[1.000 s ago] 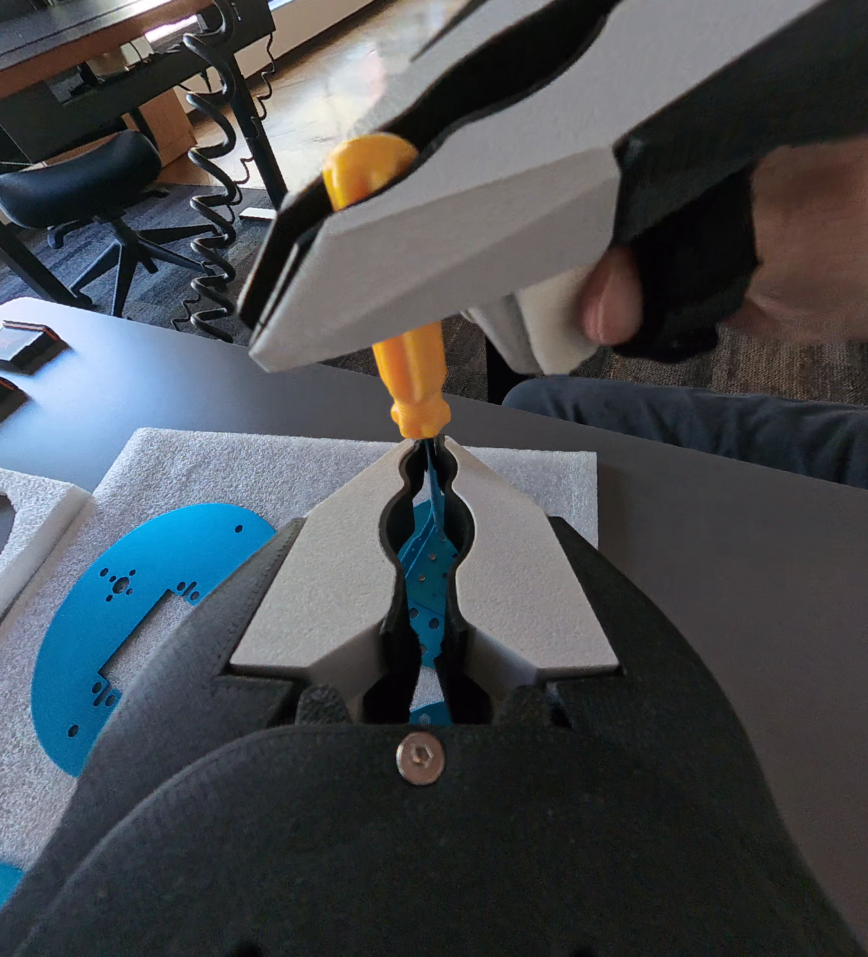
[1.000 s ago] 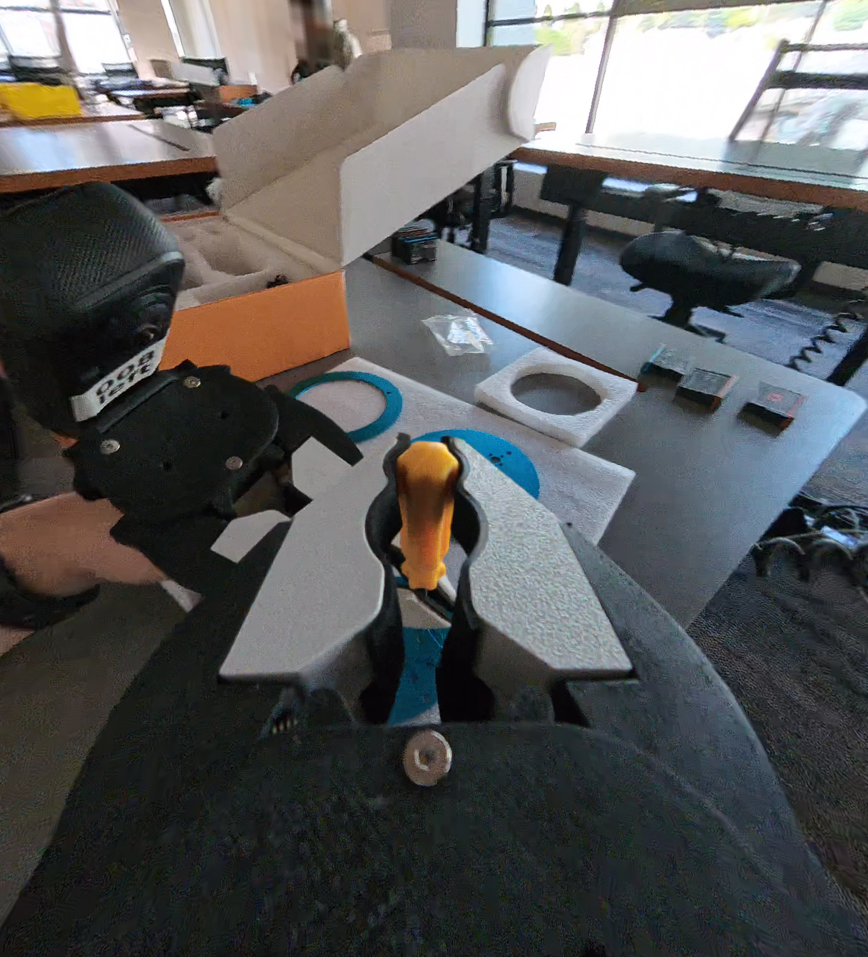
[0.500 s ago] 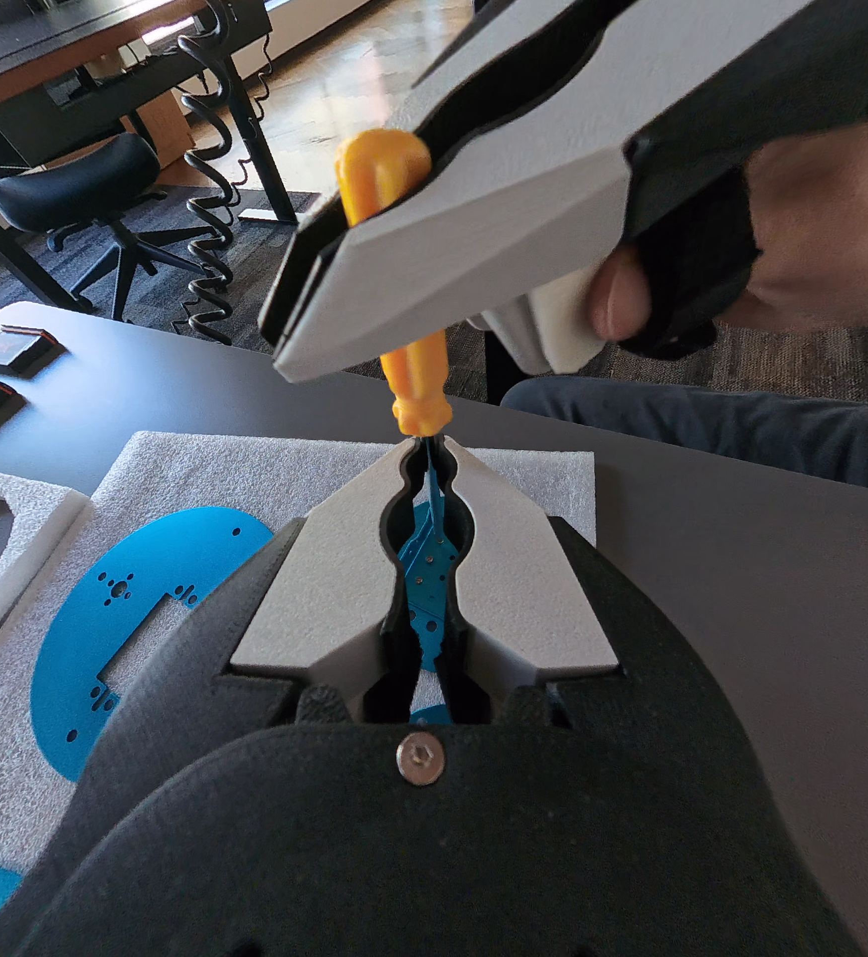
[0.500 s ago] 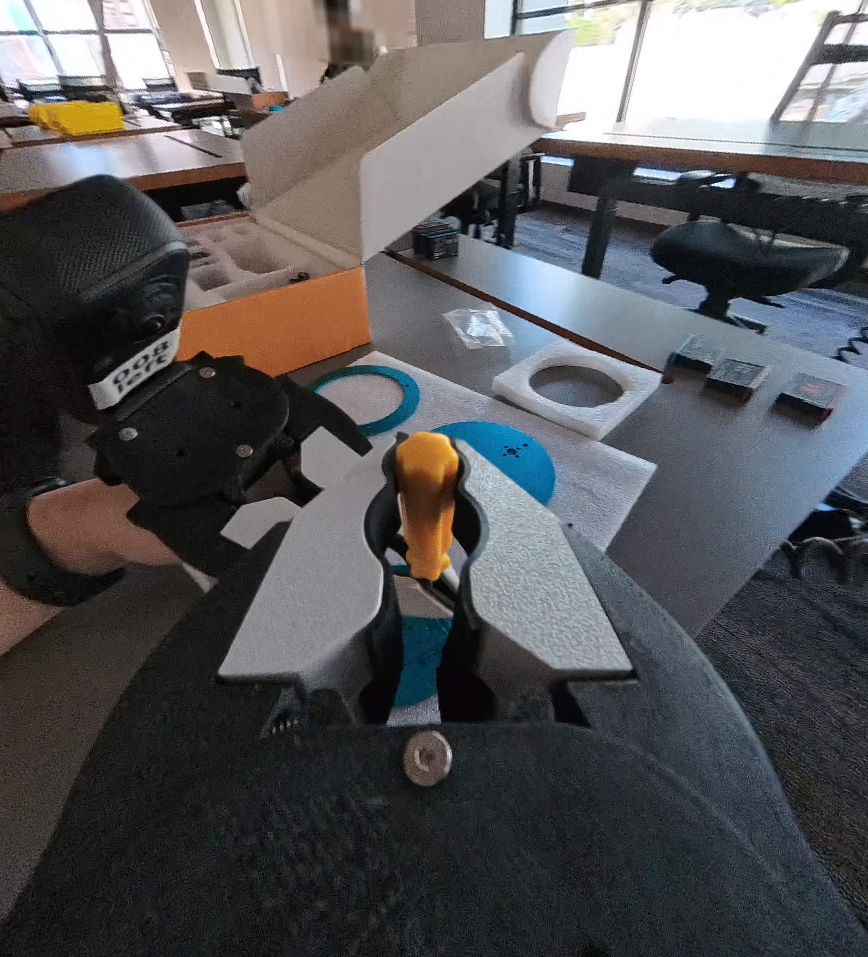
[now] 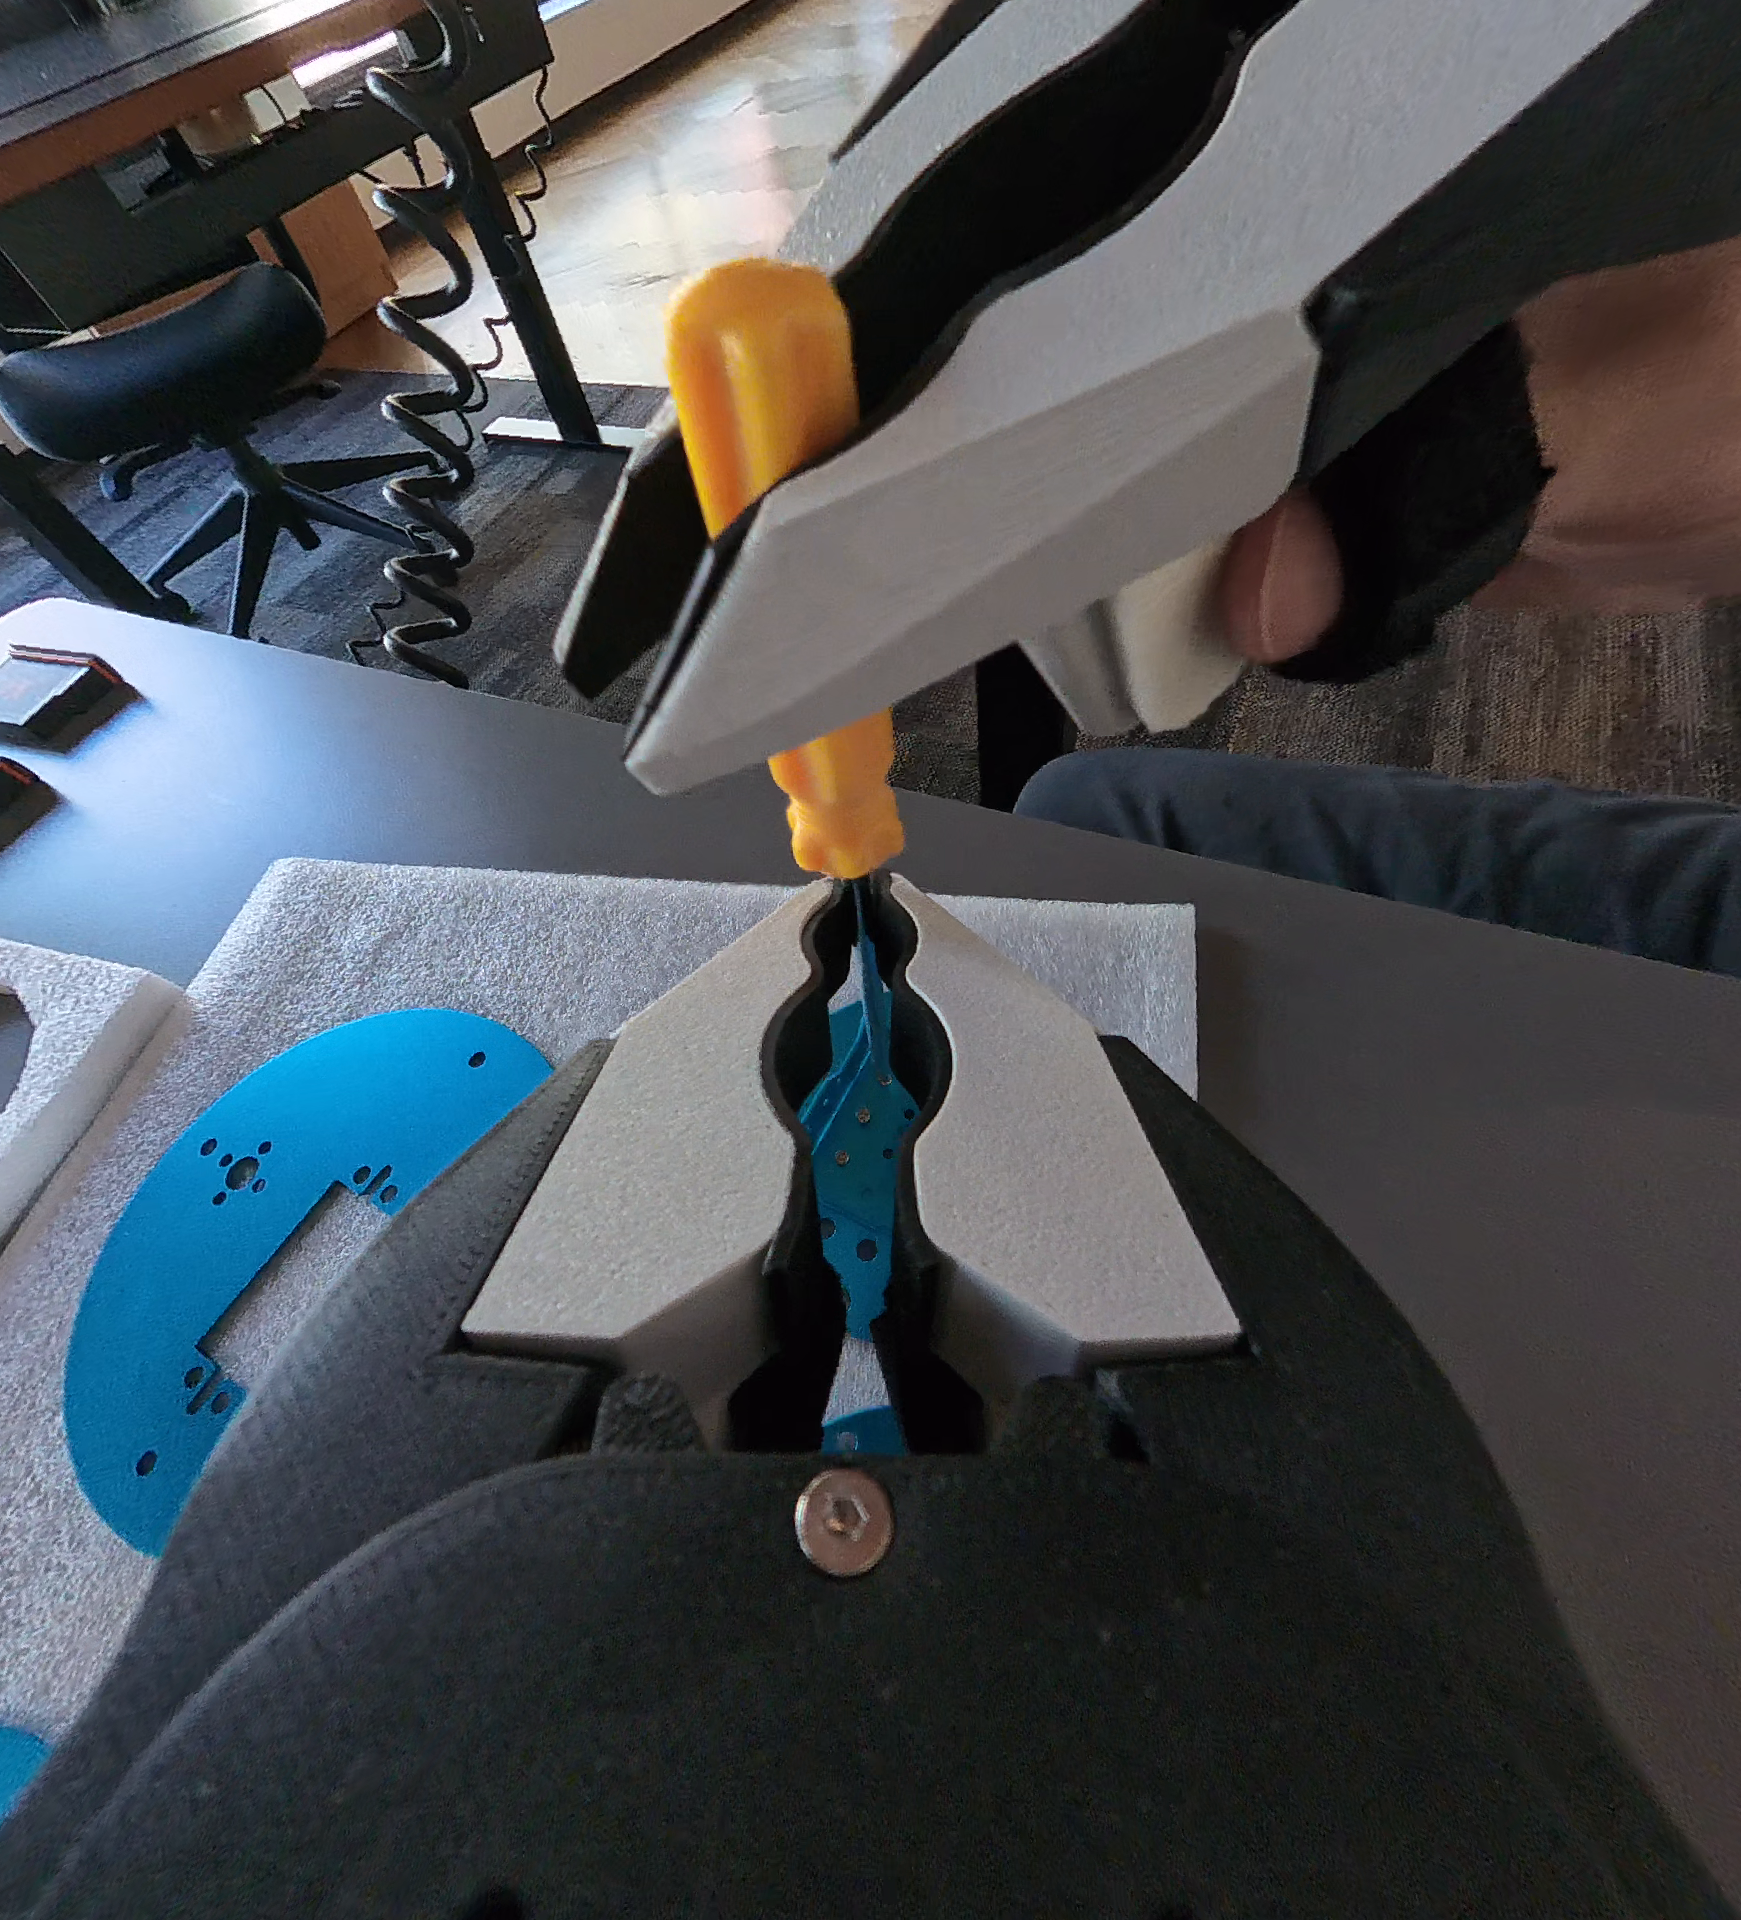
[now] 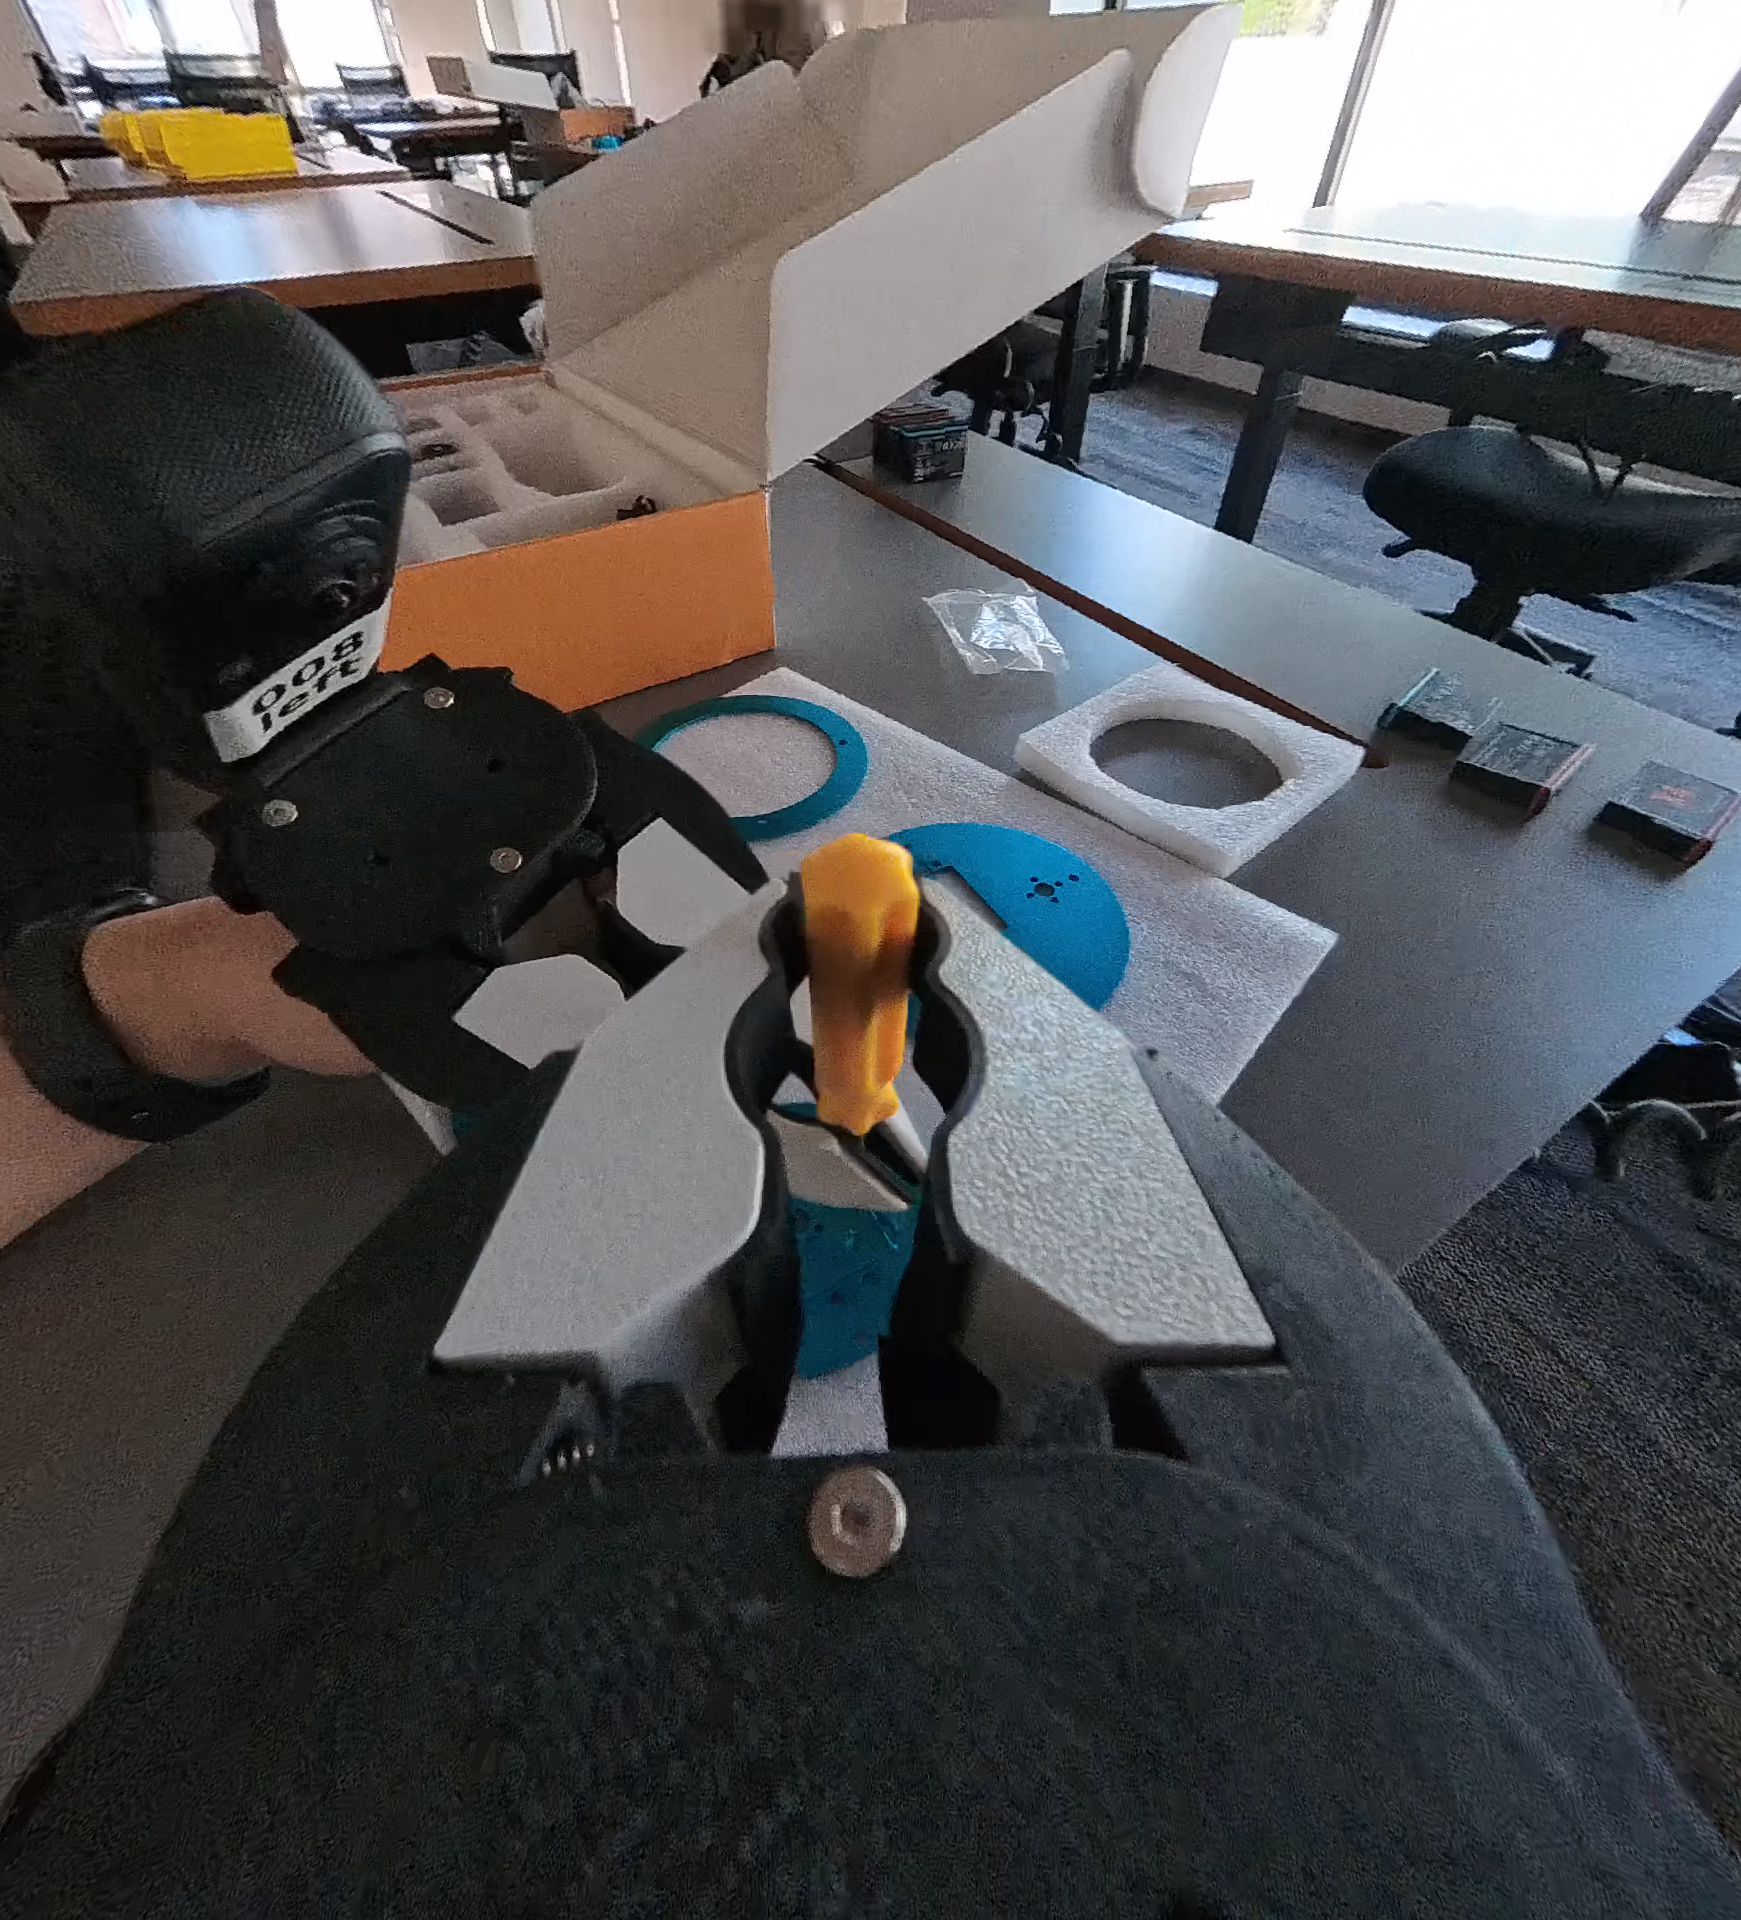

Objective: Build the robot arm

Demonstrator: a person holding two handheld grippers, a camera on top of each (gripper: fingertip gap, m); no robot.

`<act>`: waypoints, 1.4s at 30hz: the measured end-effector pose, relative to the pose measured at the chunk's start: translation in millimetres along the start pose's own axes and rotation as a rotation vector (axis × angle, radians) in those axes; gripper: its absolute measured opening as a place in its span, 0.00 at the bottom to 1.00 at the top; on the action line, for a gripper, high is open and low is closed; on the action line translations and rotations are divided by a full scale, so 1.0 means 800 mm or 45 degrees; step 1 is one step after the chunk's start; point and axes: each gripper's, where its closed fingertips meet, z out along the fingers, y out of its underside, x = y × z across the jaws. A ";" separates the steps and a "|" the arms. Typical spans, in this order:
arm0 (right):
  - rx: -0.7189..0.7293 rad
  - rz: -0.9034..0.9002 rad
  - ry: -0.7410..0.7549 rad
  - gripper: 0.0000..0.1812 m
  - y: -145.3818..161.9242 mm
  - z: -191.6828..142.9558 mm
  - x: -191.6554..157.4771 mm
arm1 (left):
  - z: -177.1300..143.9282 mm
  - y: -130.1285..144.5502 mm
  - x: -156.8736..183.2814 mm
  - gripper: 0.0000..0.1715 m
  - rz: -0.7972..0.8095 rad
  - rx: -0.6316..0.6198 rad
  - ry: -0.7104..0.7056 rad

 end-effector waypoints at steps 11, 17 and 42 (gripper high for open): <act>0.046 -0.005 0.048 0.11 -0.005 0.010 -0.001 | -0.002 0.001 -0.002 0.01 -0.016 0.008 0.018; 0.064 0.036 0.033 0.09 -0.003 0.008 0.000 | 0.001 0.000 -0.002 0.01 -0.004 -0.004 -0.002; 0.010 -0.184 0.258 0.10 0.000 0.016 0.001 | -0.001 0.004 -0.002 0.01 -0.014 -0.005 0.020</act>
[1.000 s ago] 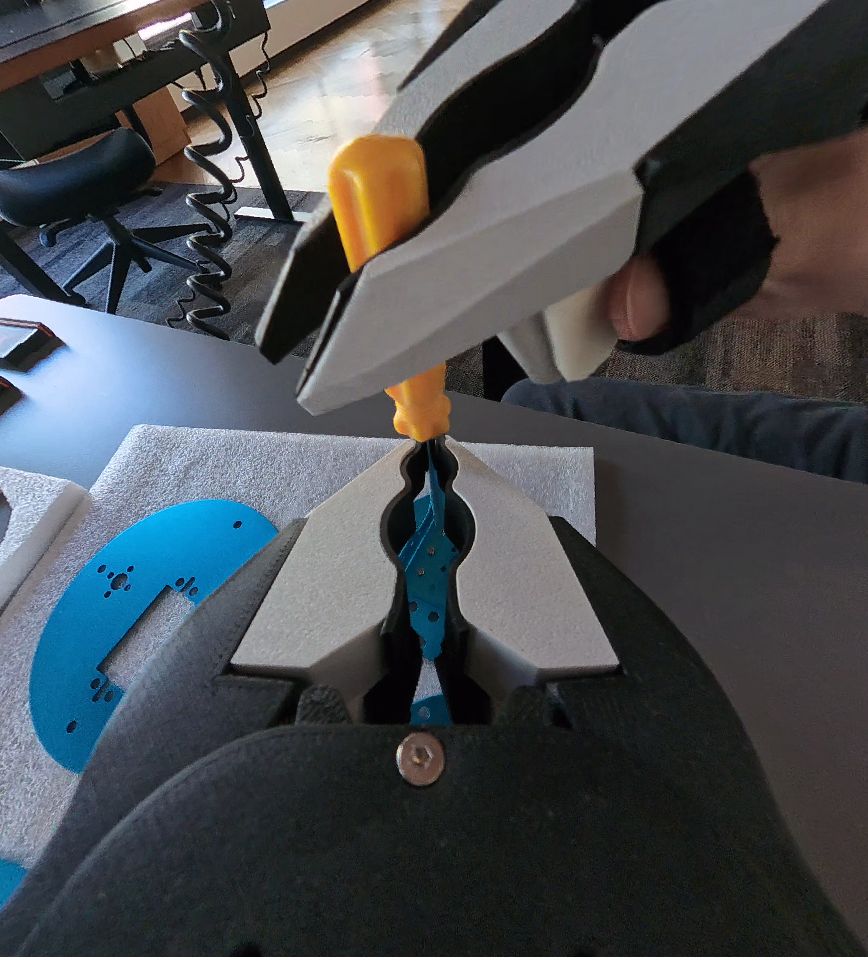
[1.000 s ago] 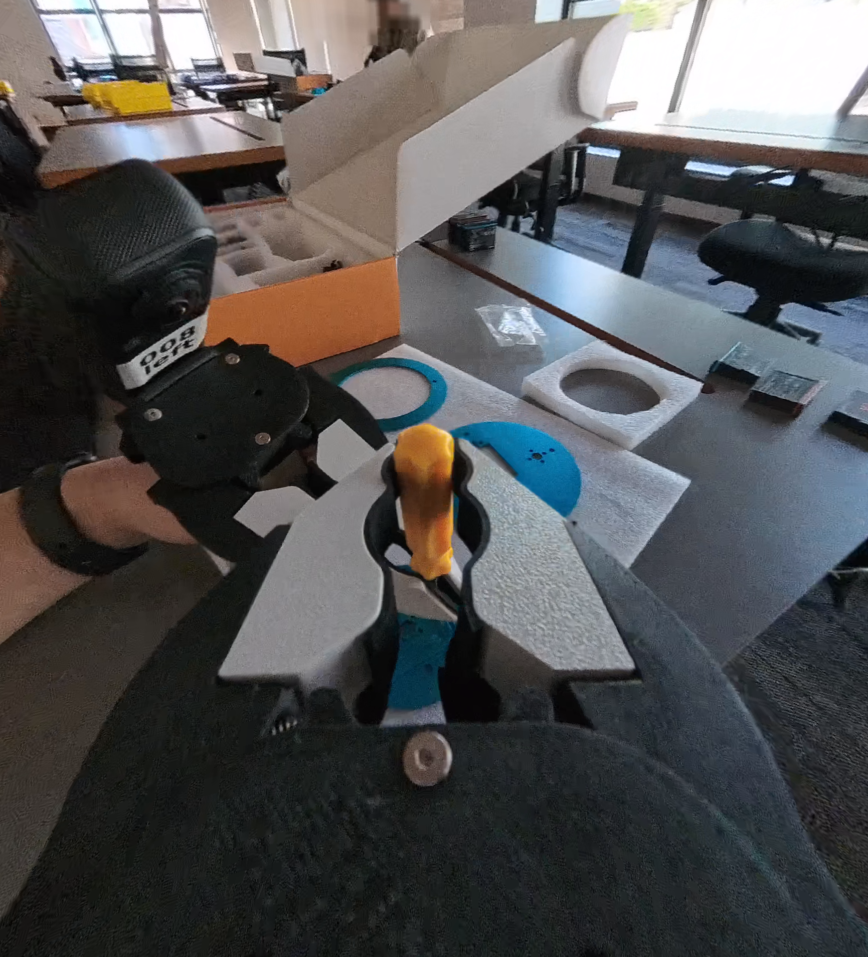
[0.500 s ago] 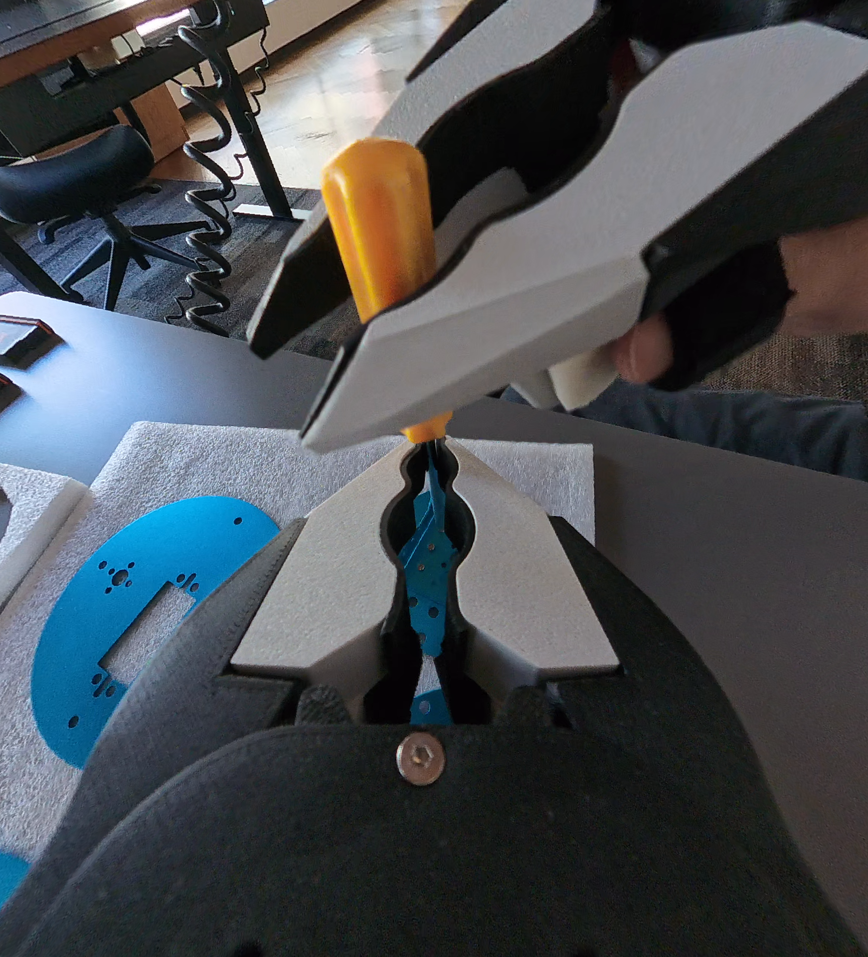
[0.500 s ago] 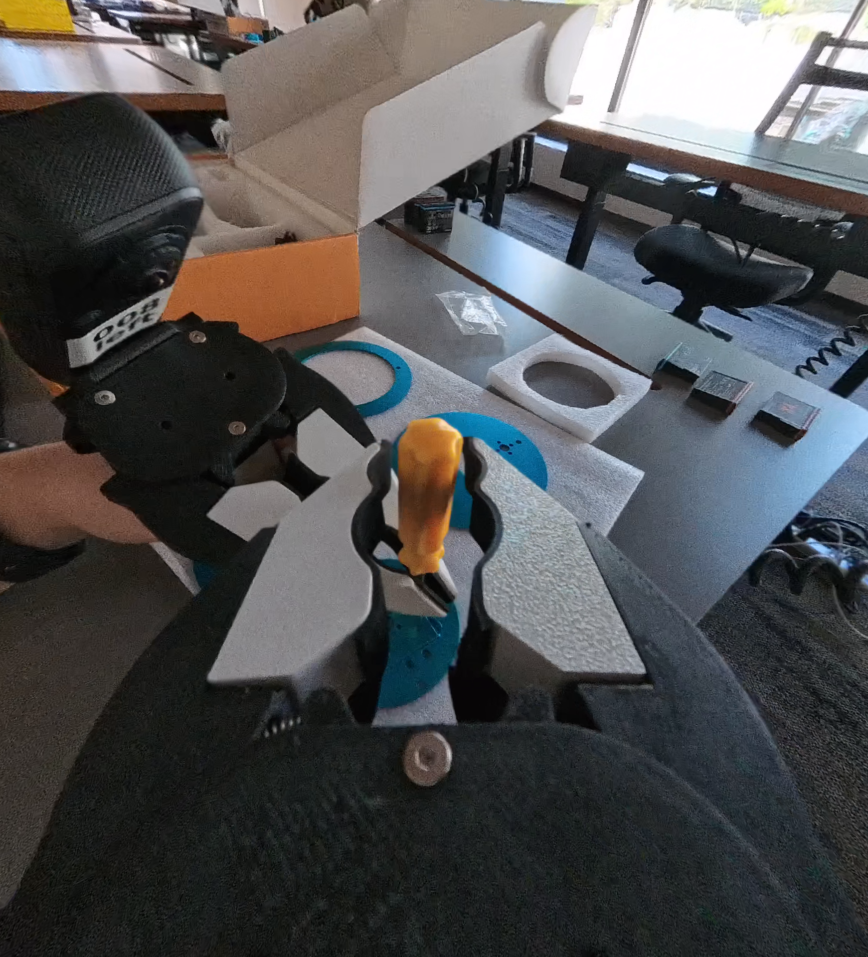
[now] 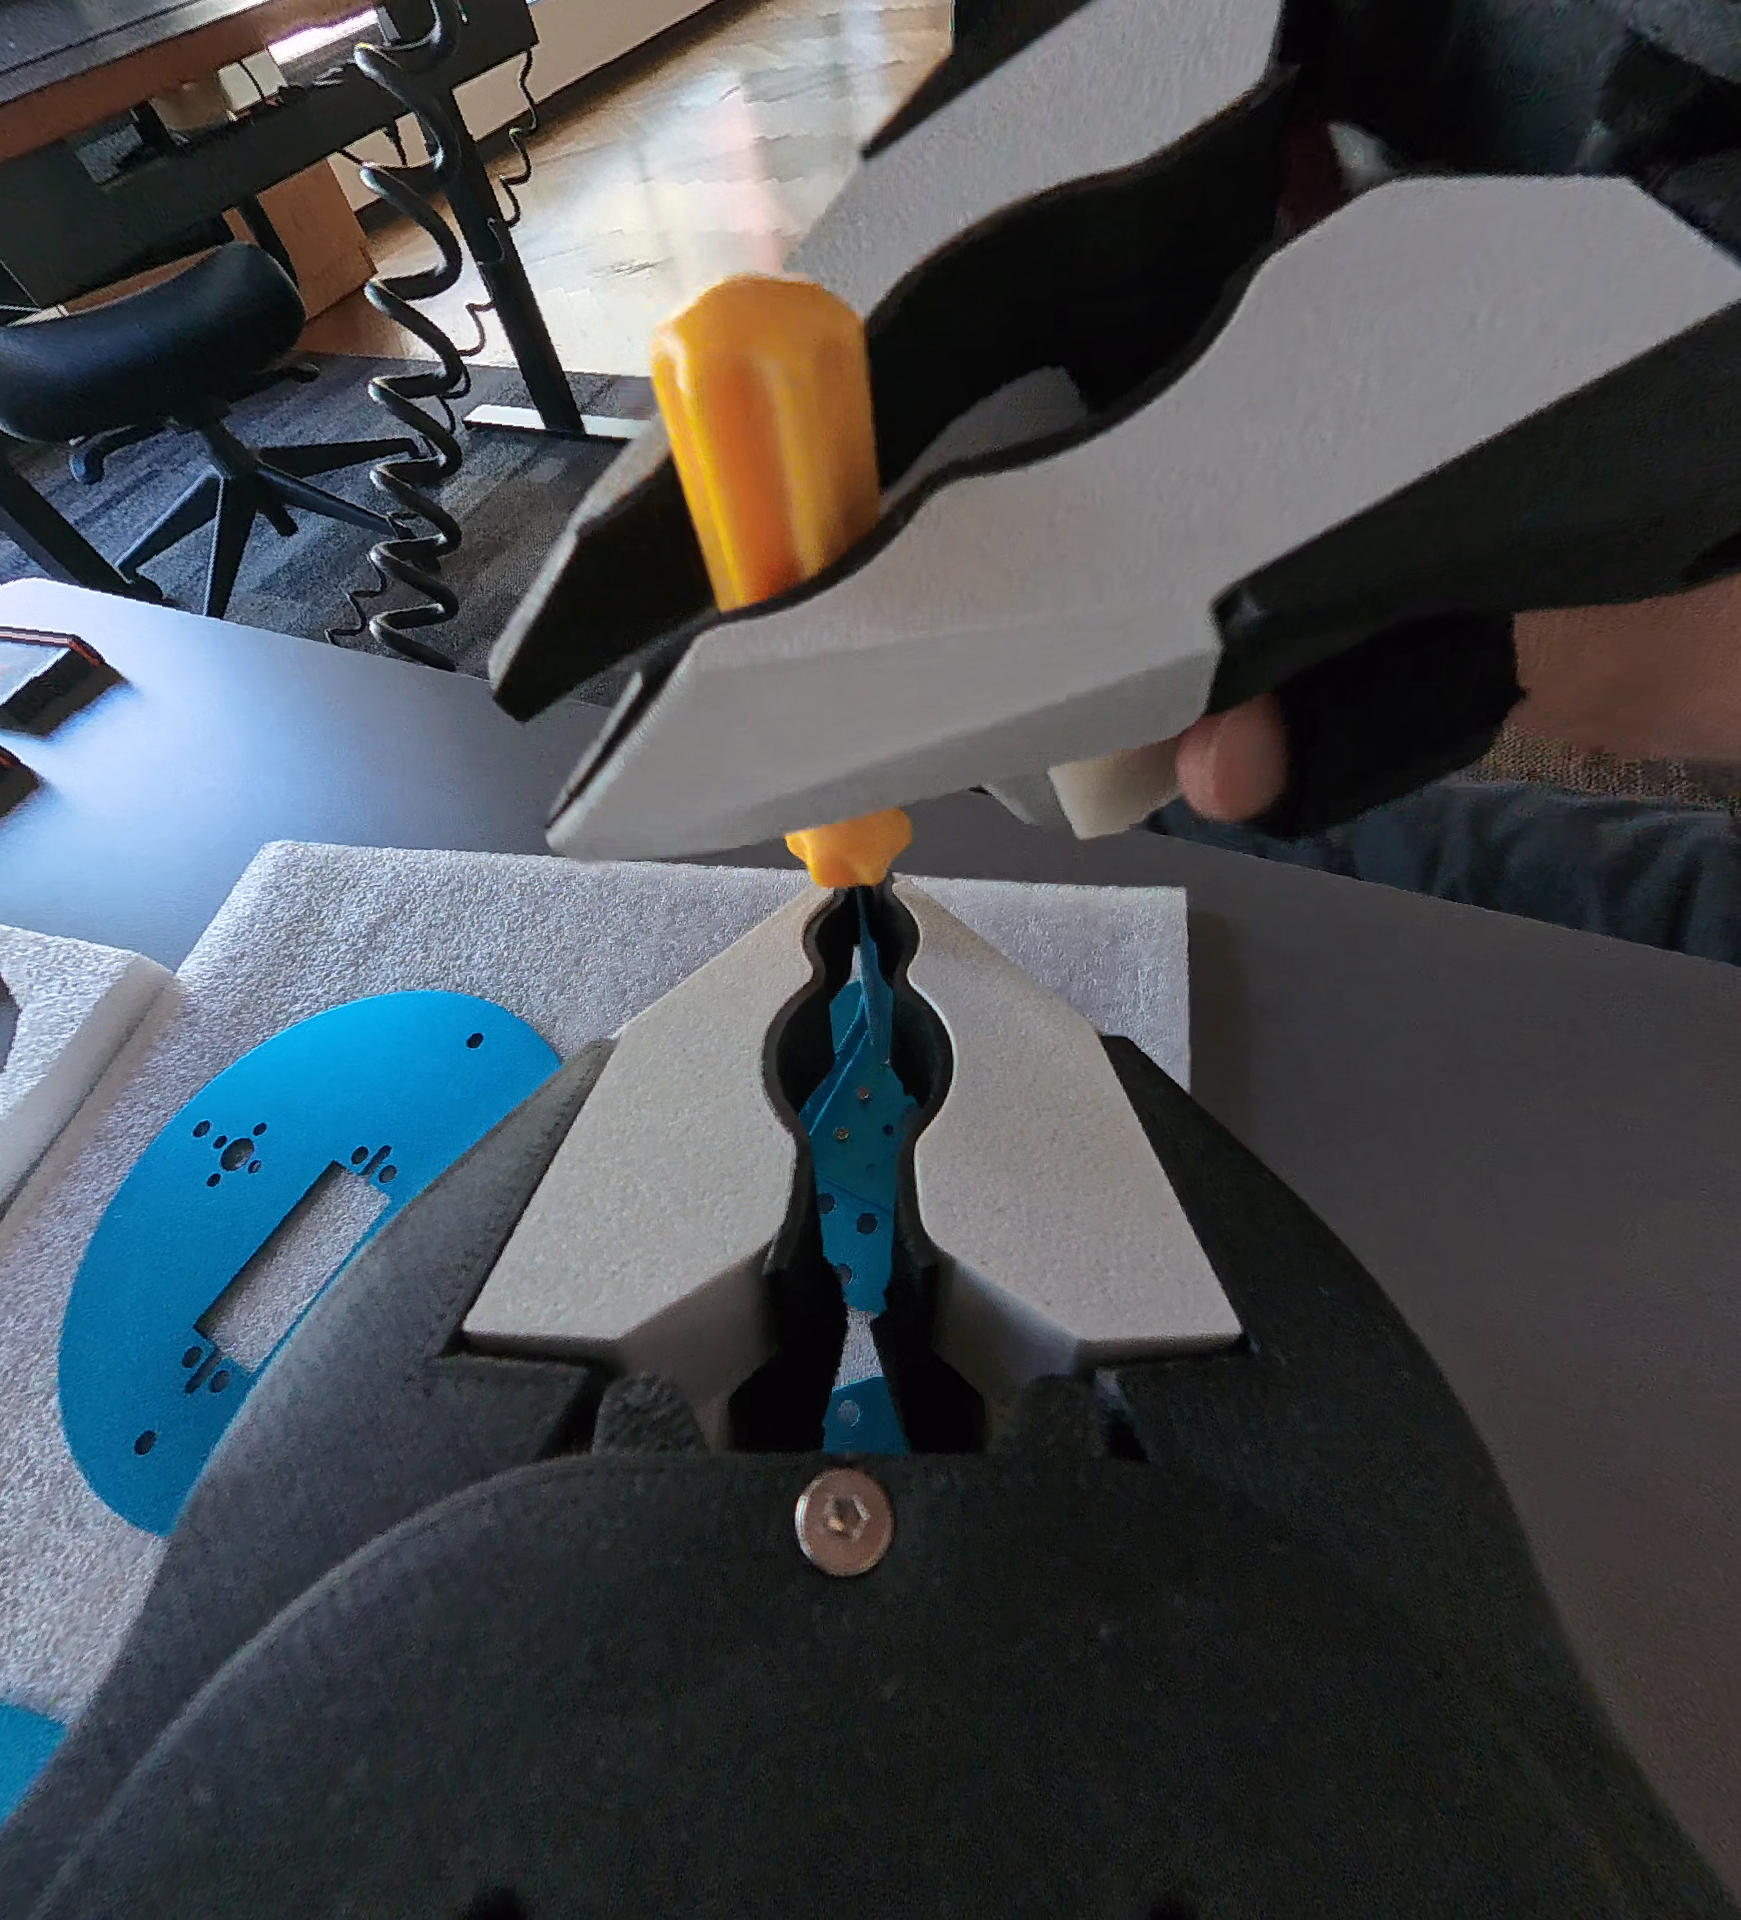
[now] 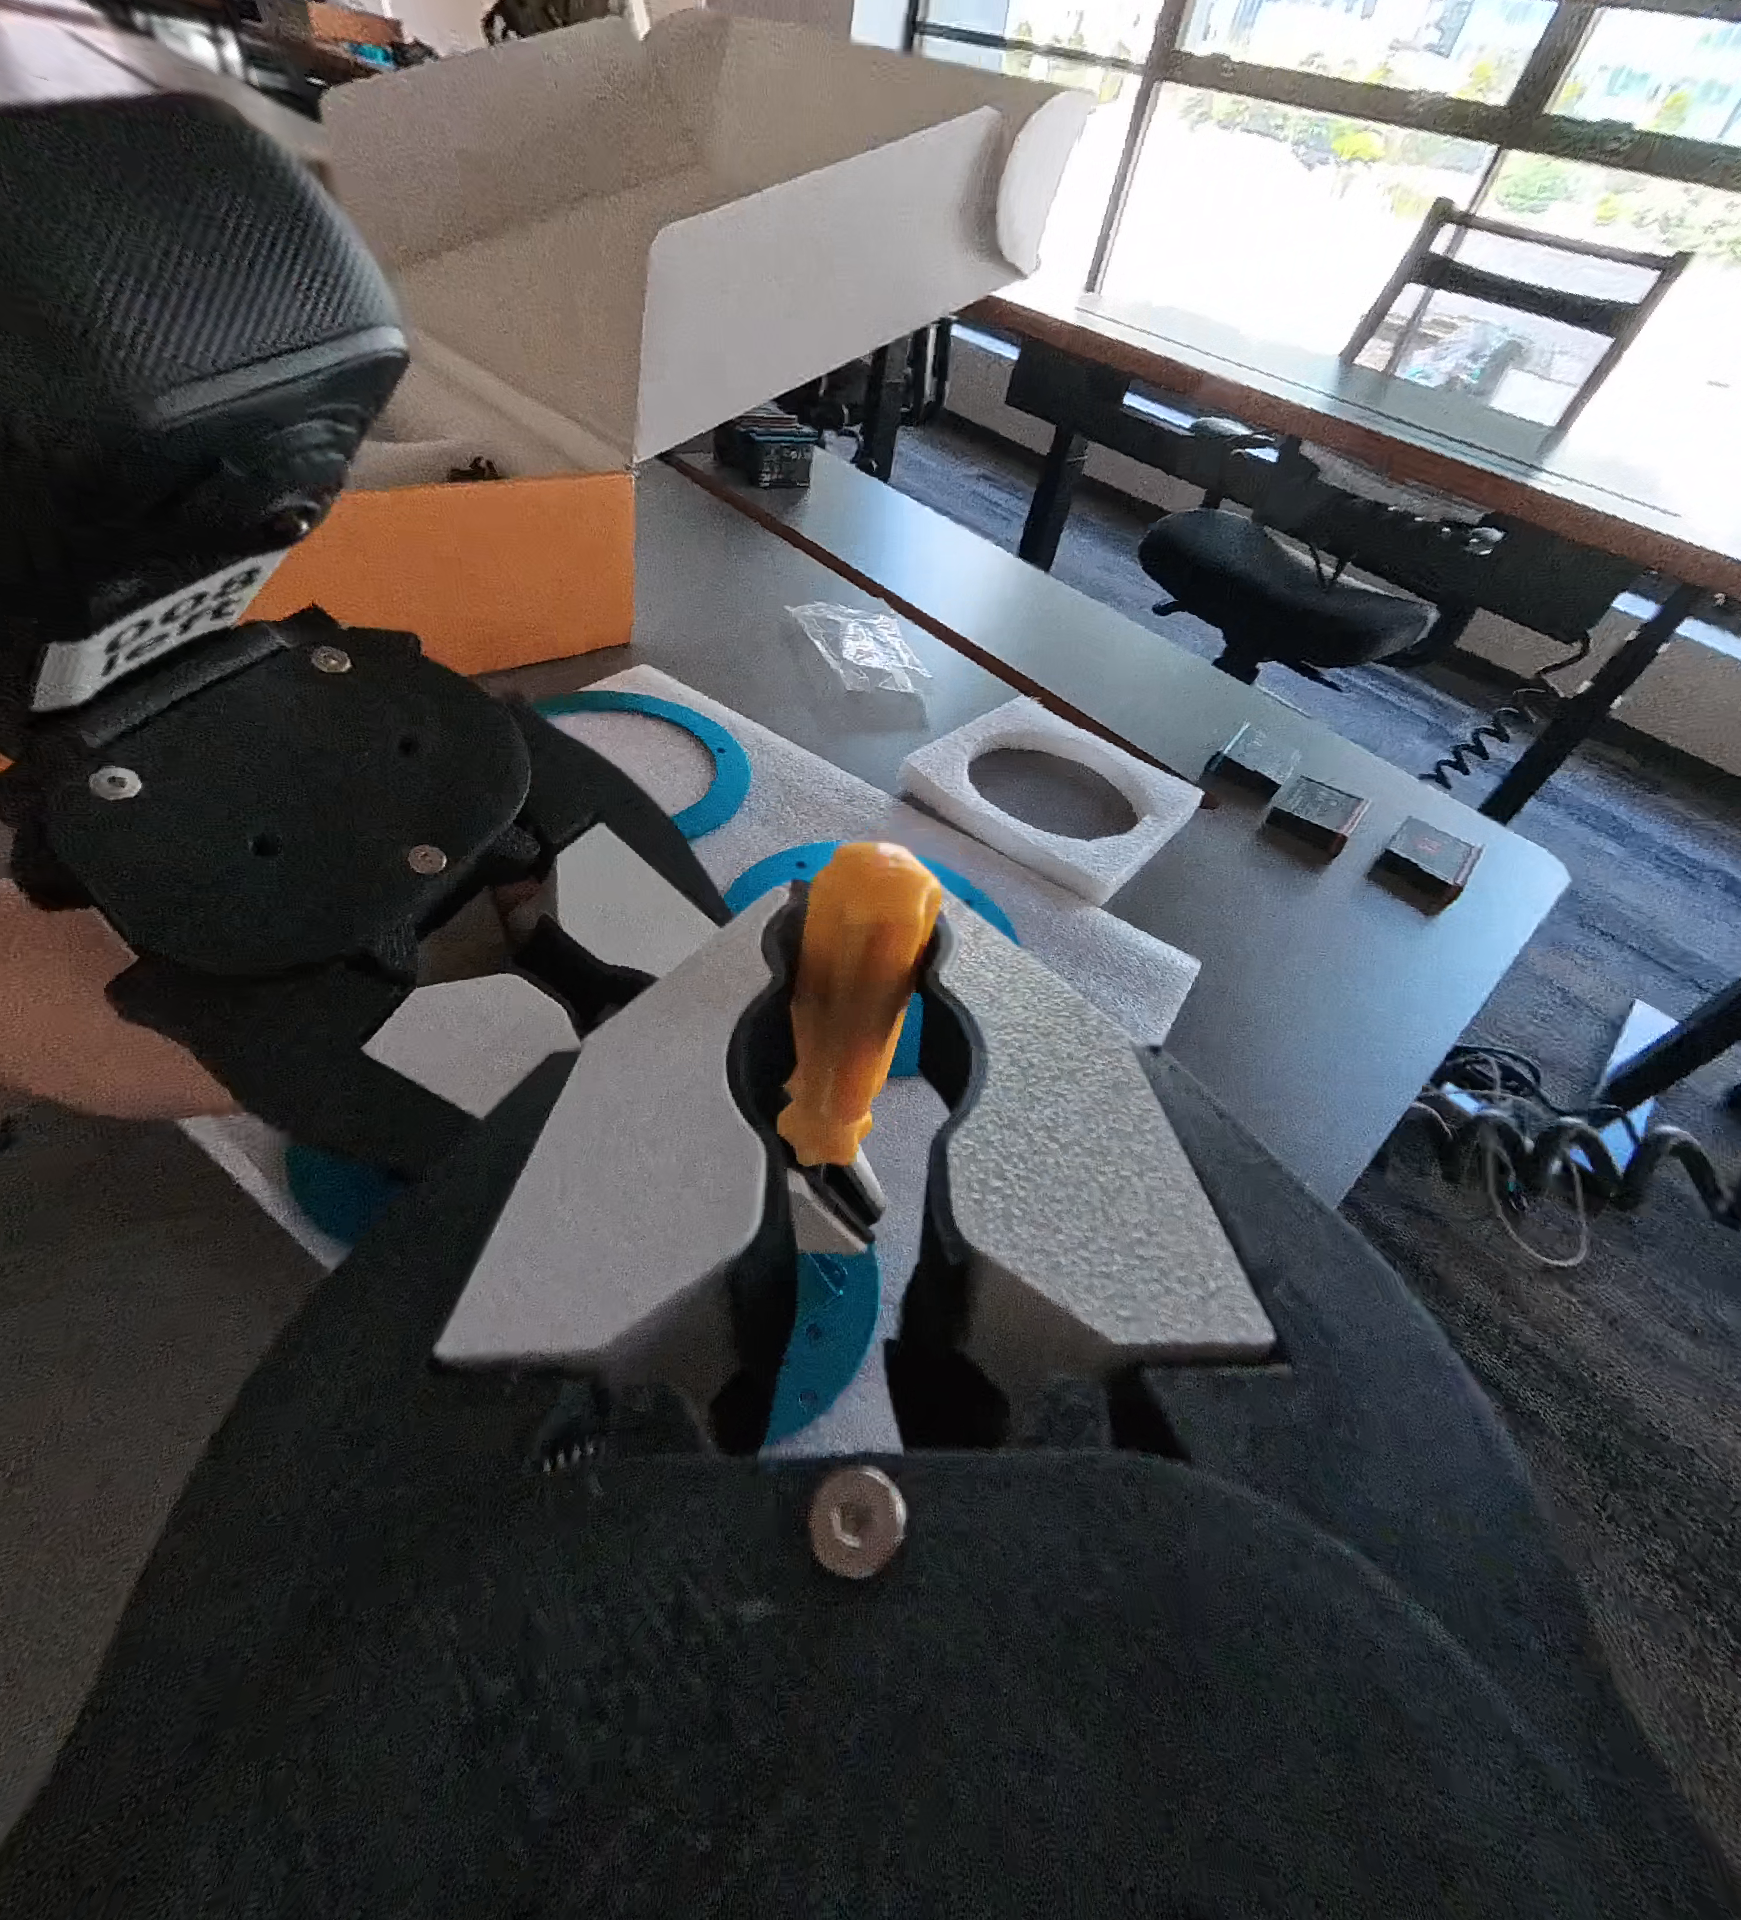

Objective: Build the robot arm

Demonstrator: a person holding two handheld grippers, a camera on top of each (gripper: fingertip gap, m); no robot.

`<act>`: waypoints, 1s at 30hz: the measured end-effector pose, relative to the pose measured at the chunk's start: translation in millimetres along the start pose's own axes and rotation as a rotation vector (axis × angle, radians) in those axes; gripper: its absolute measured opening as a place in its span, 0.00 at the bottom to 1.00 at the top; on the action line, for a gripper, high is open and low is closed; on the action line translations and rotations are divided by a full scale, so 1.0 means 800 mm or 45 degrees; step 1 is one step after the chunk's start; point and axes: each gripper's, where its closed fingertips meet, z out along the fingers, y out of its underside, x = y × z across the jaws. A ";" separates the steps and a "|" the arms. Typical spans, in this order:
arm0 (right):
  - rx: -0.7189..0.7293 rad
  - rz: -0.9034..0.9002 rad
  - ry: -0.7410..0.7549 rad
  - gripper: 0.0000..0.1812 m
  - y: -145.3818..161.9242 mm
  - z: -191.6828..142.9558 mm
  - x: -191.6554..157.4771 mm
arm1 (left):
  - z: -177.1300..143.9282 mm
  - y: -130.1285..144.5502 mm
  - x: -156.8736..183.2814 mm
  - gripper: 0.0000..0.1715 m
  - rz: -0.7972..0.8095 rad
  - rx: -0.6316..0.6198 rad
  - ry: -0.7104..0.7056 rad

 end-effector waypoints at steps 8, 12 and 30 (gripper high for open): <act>-0.012 0.150 -0.389 0.07 0.003 -0.008 -0.006 | 0.005 -0.001 0.001 0.01 0.010 0.000 0.005; 0.023 0.199 -0.090 0.07 0.004 -0.007 0.003 | 0.005 0.001 0.002 0.01 0.015 -0.008 0.003; 0.058 0.168 0.104 0.08 -0.007 -0.013 0.005 | 0.004 0.005 0.003 0.01 0.032 -0.019 0.000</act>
